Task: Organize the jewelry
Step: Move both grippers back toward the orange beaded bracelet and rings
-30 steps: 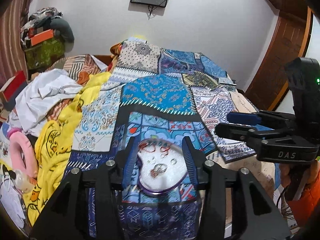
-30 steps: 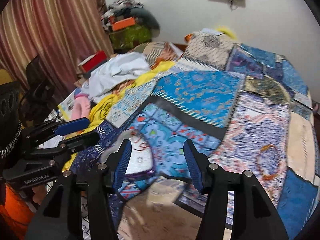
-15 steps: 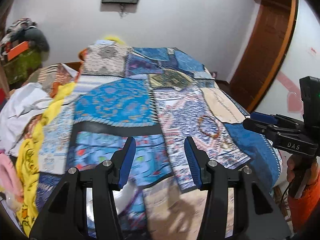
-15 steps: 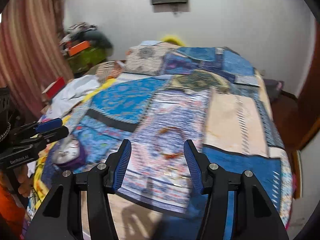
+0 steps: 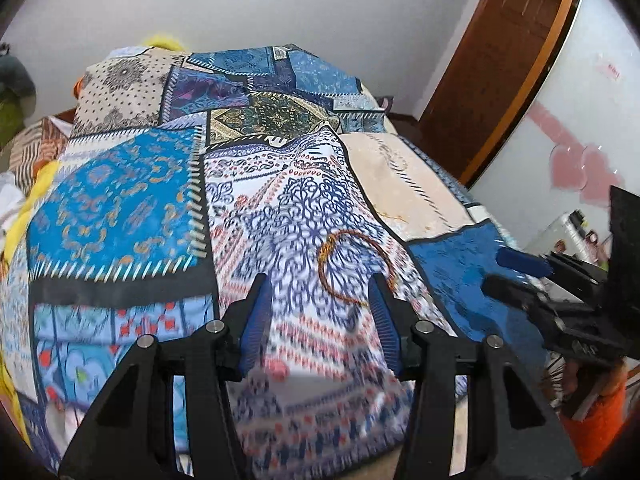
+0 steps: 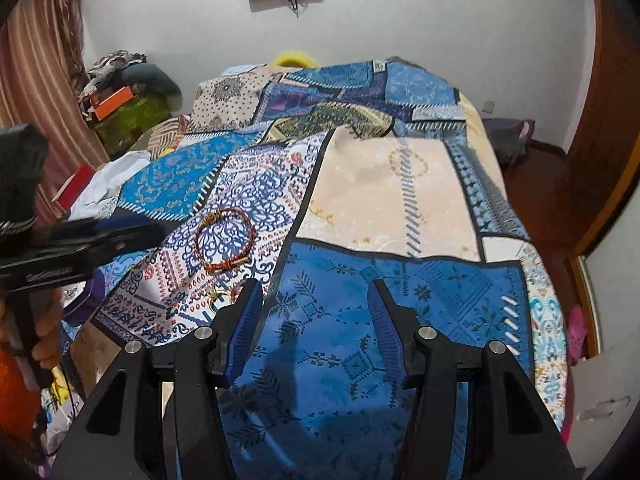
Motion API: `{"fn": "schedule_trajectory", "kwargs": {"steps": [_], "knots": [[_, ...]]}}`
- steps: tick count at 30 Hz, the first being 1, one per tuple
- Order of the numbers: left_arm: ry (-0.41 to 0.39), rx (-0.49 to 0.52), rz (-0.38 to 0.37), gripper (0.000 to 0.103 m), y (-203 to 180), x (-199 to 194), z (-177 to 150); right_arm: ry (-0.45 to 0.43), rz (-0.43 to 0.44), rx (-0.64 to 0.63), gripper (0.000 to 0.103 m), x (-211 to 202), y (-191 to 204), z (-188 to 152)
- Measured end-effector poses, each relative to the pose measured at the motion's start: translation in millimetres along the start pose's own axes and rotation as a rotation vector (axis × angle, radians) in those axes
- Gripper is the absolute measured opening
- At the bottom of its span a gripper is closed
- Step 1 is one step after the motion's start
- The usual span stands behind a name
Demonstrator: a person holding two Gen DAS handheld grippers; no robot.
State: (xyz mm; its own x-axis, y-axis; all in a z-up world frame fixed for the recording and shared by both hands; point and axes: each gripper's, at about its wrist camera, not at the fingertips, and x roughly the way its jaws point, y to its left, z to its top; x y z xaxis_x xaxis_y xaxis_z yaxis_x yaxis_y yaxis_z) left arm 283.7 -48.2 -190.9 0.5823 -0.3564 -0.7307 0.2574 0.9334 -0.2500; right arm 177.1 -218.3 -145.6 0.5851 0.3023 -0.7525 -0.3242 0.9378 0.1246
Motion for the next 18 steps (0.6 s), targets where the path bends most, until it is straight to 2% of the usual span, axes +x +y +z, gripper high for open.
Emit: {"fn": "schedule_trajectory", "kwargs": {"steps": [3,10,11,12,13,18], "knots": [[0.036,0.017,0.018,0.031,-1.1,20.1,7.7,0.017,0.027,-0.012,0.051,7.5,1.2,-2.4],[0.067,0.047,0.029,0.025,-2.4,44.2,13.2,0.032,0.074,-0.065,0.051,17.8,13.4,-3.6],[0.071,0.05,0.025,0.02,-2.4,45.6,13.2,0.038,0.079,-0.075,0.051,20.4,16.3,-3.6],[0.074,0.049,0.022,0.01,-2.1,46.8,13.3,0.041,0.079,-0.083,0.051,22.8,18.4,-3.4],[0.08,0.047,0.016,0.006,-1.3,48.2,13.3,0.044,0.075,-0.091,0.051,25.1,20.7,-3.5],[0.078,0.057,0.008,0.005,-2.8,44.8,9.8,0.041,0.072,-0.099,0.051,31.6,25.9,-0.7]]}}
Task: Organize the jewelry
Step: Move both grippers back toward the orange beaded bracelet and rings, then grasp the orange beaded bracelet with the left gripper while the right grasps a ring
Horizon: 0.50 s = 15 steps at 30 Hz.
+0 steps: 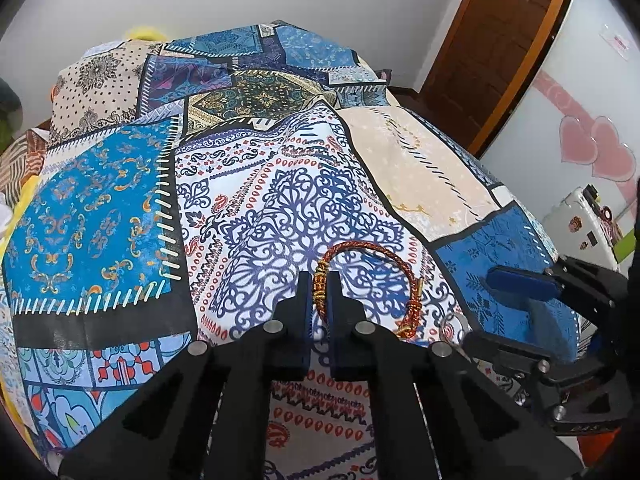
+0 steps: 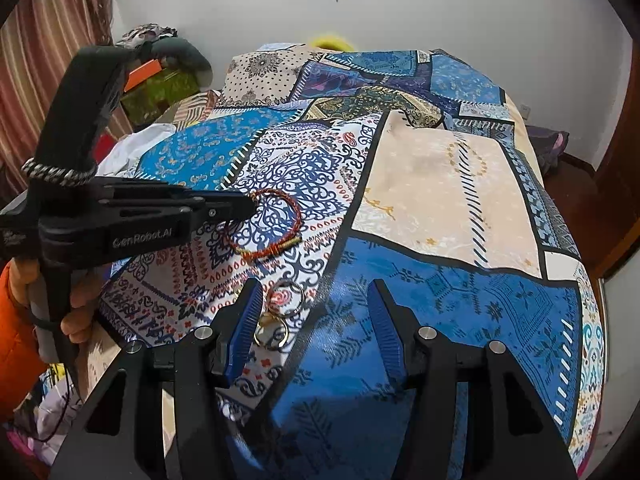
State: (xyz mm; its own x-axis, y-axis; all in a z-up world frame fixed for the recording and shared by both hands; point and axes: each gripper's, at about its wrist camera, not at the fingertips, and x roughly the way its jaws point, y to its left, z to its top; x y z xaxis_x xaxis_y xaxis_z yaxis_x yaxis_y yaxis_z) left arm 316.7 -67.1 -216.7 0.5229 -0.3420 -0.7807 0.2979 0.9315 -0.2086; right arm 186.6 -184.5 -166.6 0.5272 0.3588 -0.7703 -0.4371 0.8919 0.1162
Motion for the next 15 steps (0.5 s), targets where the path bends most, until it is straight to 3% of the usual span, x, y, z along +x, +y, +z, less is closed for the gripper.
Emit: {"fn": "schedule_trajectory", "kwargs": {"steps": [4,11,15], "knots": [[-0.014,0.02,0.009,0.005,-5.1,-10.6,-9.1,0.021,0.002,-0.027,0.05,6.6,7.0,1.8],[-0.073,0.038,0.049,0.005,-8.6,-35.6,-22.9,0.032,0.019,-0.012,0.025,11.4,7.5,0.1],[-0.085,0.035,0.053,0.005,-9.1,-44.3,-27.7,0.03,0.002,-0.034,0.02,11.7,9.0,-1.9]]}}
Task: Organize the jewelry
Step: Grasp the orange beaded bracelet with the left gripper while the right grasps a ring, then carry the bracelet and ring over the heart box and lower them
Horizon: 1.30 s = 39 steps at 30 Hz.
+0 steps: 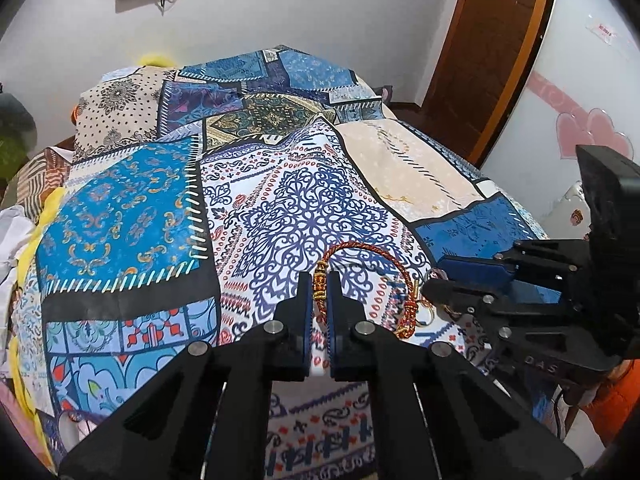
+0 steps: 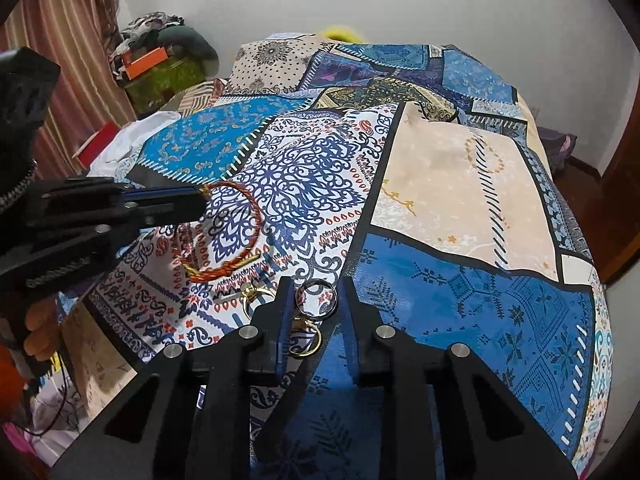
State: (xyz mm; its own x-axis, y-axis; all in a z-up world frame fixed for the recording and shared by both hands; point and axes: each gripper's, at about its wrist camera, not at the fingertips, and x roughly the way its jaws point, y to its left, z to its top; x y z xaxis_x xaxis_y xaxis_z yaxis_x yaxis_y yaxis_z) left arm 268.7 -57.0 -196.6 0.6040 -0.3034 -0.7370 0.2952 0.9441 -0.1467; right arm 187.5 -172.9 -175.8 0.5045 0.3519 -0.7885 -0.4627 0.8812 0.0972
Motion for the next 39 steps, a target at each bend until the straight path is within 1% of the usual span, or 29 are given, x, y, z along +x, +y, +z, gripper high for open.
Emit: {"fn": "schedule_trajectory", "kwargs": {"steps": [6,10,16,23,29,35,39], "knots": [[-0.019,-0.019,-0.008,0.005,0.8,-12.4,-4.0,-0.017,-0.006,0.021,0.02,-5.0,-1.7,3.7],[-0.044,-0.024,-0.001,0.005,2.0,-25.2,-3.4,-0.06,-0.009,0.032,0.02,-21.0,-0.4,10.1],[-0.099,-0.038,0.017,0.005,7.5,-53.4,-2.0,-0.139,-0.002,0.029,0.02,-48.3,12.6,23.4],[-0.166,-0.055,0.054,0.005,22.5,-96.3,-8.9,-0.21,0.022,-0.008,0.02,-71.4,45.1,37.2],[-0.206,-0.084,0.094,0.005,42.0,-126.8,-20.2,-0.248,0.063,-0.051,0.02,-80.0,78.3,46.3],[-0.23,-0.124,0.148,0.005,69.3,-155.4,-38.8,-0.253,0.119,-0.091,0.02,-72.9,112.9,52.3],[-0.232,-0.159,0.173,0.005,88.2,-164.6,-51.7,-0.242,0.154,-0.12,0.02,-64.7,136.2,54.1]]}}
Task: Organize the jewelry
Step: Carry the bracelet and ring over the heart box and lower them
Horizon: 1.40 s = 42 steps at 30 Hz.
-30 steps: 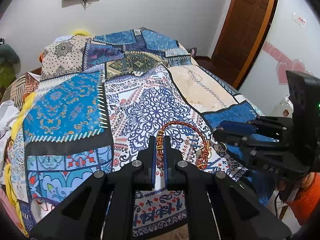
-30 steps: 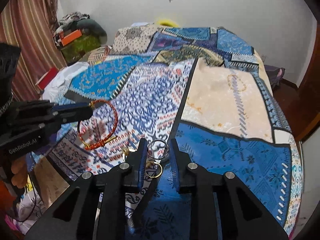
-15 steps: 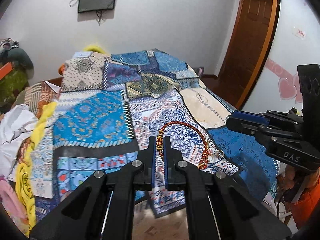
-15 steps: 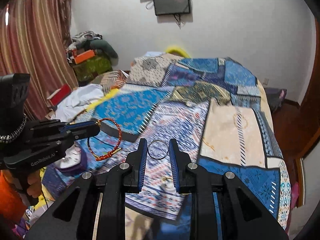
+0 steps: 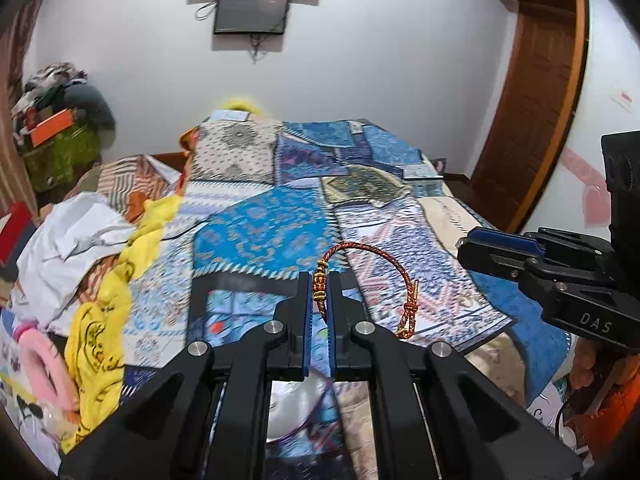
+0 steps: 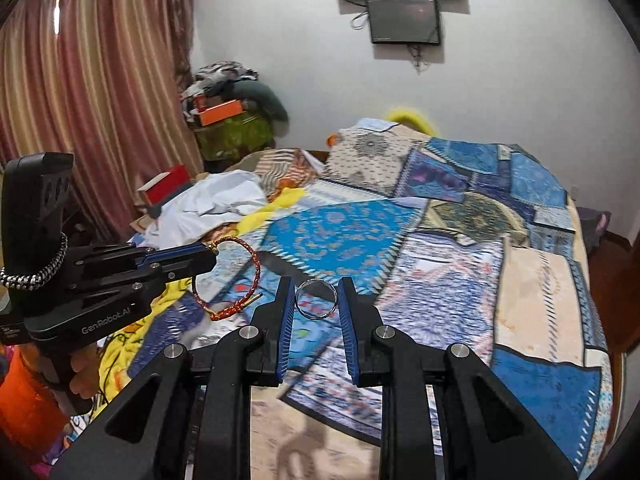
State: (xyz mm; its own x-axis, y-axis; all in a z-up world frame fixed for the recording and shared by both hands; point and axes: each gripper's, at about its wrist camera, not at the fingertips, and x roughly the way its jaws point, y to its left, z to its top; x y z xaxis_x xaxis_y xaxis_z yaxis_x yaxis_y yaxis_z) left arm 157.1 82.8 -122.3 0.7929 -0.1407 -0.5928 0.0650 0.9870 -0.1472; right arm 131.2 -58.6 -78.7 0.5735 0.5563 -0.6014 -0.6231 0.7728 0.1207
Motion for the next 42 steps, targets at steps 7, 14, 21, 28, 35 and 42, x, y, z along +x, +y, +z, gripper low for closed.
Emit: {"fn": "schedule_trajectory", "kwargs": {"steps": [7,14,21,28,35,42], "knots": [[0.053,-0.046,0.024,0.005,30.5,4.5,-25.4,0.049,0.062,-0.022,0.02,26.3,24.5,-3.5],[0.146,-0.085,0.017,0.005,46.6,29.6,-56.8,0.134,0.104,-0.048,0.02,59.0,46.0,-16.8],[0.192,-0.112,0.007,0.005,57.1,43.3,-72.6,0.212,0.144,-0.054,0.02,86.0,56.7,-29.0],[0.212,-0.113,0.004,0.005,63.5,46.9,-79.3,0.295,0.187,-0.049,0.02,107.3,64.9,-40.8],[0.198,-0.127,0.017,0.005,68.7,40.9,-80.1,0.35,0.195,-0.03,0.02,120.9,65.1,-50.0],[0.179,-0.133,0.03,0.005,70.3,31.8,-73.9,0.356,0.194,-0.045,0.02,118.9,68.7,-50.3]]}}
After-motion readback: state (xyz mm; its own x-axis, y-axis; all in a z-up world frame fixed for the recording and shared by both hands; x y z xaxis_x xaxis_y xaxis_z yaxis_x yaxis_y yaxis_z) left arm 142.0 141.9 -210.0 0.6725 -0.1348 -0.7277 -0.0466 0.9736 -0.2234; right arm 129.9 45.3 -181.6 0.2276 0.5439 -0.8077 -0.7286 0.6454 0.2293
